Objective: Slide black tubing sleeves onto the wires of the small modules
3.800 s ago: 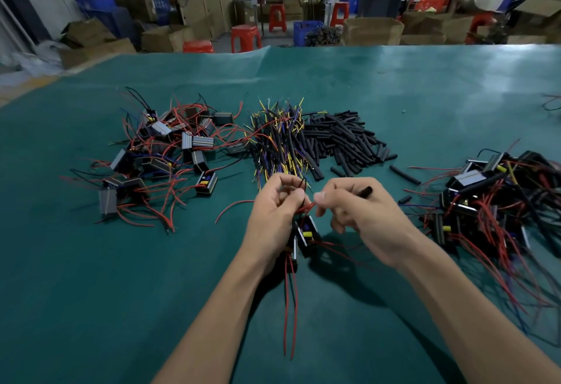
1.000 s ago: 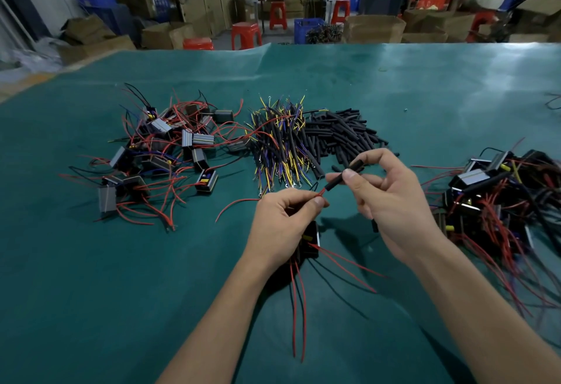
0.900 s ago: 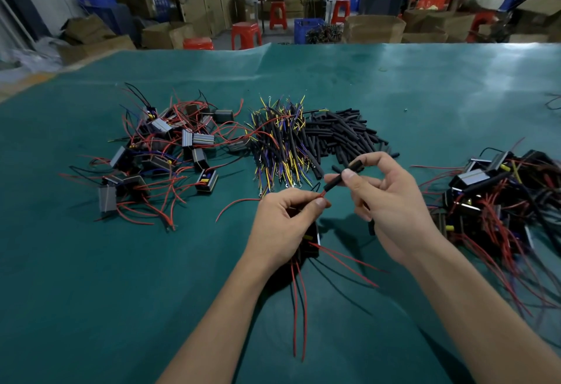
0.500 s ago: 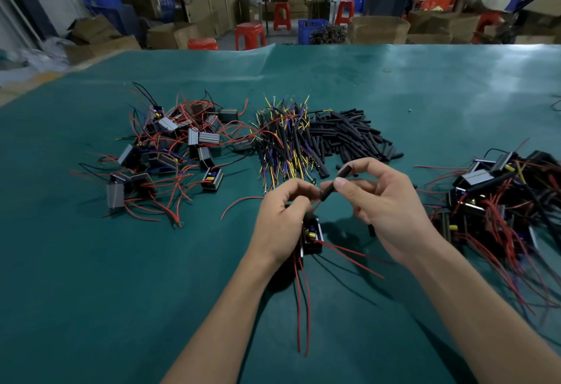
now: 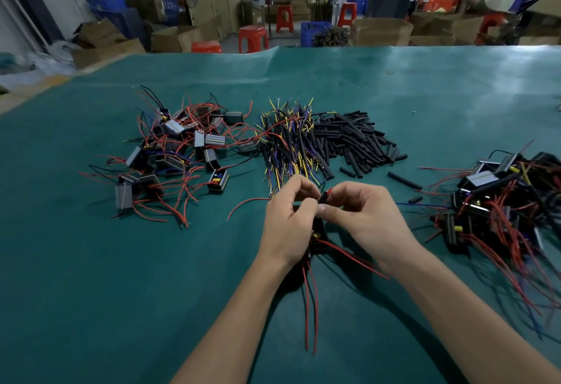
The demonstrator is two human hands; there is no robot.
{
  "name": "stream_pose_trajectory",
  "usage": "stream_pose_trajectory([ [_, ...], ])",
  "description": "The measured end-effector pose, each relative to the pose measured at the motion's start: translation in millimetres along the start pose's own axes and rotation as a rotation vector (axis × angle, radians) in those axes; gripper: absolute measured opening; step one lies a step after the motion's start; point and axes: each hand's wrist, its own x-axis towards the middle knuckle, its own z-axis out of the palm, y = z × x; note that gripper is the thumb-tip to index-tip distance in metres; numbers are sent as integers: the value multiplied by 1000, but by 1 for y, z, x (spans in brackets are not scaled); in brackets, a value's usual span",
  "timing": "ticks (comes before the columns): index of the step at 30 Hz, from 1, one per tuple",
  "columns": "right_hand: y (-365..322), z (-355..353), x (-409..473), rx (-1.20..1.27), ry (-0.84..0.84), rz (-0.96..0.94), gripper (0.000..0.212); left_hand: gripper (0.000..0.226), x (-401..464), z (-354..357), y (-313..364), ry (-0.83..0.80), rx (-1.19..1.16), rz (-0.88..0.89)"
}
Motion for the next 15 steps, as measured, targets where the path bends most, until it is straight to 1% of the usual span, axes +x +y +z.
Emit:
stream_pose_trajectory([
  [3,-4,-6,1,-4,-1,29,14,2,-2,1,0,-4,57,31],
  [6,-11,-14,3,57,33,24,19,9,-3,2,-2,-16,111,57],
  [8,-15,-22,5,58,45,-24,16,11,-3,3,-1,-23,157,71],
  [11,-16,-26,4,-48,50,-101,10,9,-3,3,-1,-22,201,68],
  [15,-12,-26,6,-186,133,-146,9,8,-3,5,-1,-41,233,71],
])
